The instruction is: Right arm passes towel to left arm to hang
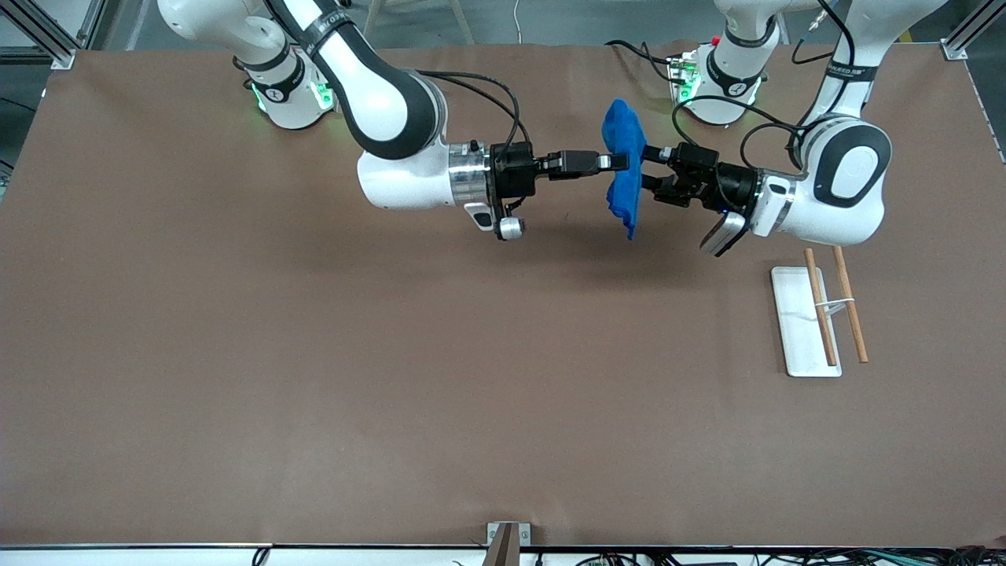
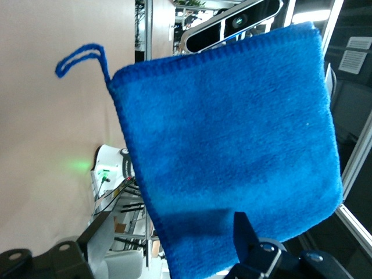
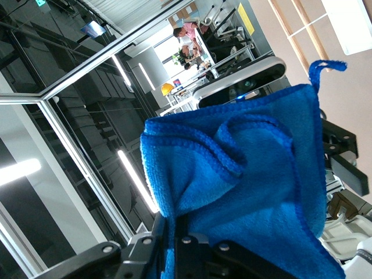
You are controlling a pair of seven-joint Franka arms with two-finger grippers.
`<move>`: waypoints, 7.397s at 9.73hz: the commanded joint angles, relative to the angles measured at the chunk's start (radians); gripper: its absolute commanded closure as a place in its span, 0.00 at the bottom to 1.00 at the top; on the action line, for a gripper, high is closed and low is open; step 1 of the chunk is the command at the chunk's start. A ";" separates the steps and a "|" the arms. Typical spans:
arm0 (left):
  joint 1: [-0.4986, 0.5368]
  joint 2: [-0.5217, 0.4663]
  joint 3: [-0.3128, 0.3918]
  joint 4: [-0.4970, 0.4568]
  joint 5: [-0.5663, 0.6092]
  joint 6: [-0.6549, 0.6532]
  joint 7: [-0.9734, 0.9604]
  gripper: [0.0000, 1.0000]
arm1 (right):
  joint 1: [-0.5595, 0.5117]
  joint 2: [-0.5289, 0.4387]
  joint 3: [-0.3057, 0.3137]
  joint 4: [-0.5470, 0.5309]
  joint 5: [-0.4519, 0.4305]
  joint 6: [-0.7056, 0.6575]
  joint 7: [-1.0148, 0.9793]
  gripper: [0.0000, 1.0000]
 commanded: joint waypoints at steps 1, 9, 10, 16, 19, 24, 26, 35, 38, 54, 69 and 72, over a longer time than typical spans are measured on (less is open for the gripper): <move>0.000 0.019 -0.002 -0.046 -0.103 0.017 0.055 0.12 | 0.015 0.020 0.003 0.024 0.018 -0.003 0.037 0.98; -0.003 0.019 -0.021 -0.057 -0.221 0.074 0.114 0.99 | 0.013 0.020 0.004 0.024 0.014 -0.054 0.042 0.98; -0.003 0.019 -0.022 -0.048 -0.176 0.100 0.114 1.00 | 0.013 0.020 0.004 0.024 0.014 -0.054 0.043 0.98; -0.006 0.071 -0.022 0.147 0.054 0.152 -0.116 1.00 | -0.040 0.019 -0.005 0.068 -0.274 -0.052 0.230 0.52; -0.011 0.076 -0.019 0.179 0.139 0.154 -0.129 1.00 | -0.144 0.011 -0.008 0.117 -0.736 -0.051 0.396 0.00; -0.034 0.128 -0.012 0.383 0.365 0.165 -0.291 1.00 | -0.252 -0.044 -0.149 0.056 -1.609 -0.076 0.476 0.00; -0.035 0.120 0.004 0.473 0.565 0.165 -0.297 1.00 | -0.391 -0.090 -0.155 0.045 -1.898 -0.120 0.476 0.00; -0.112 0.070 0.145 0.529 1.185 0.290 -0.480 1.00 | -0.860 -0.417 -0.013 0.180 -2.140 -0.620 0.356 0.00; -0.111 0.087 0.257 0.526 1.194 0.319 -0.474 1.00 | -0.850 -0.415 -0.005 0.186 -2.141 -0.617 0.336 0.00; -0.111 0.254 0.583 0.546 1.134 0.560 -0.472 0.00 | -0.808 -0.408 0.006 0.194 -2.148 -0.612 0.344 0.00; -0.108 -0.125 0.137 0.814 1.421 0.056 -0.850 0.00 | -0.806 -0.408 0.006 0.196 -2.138 -0.605 0.332 0.00; -0.103 -0.128 0.113 0.797 1.409 0.016 -0.899 0.00 | -0.806 -0.408 0.006 0.196 -2.137 -0.605 0.332 0.00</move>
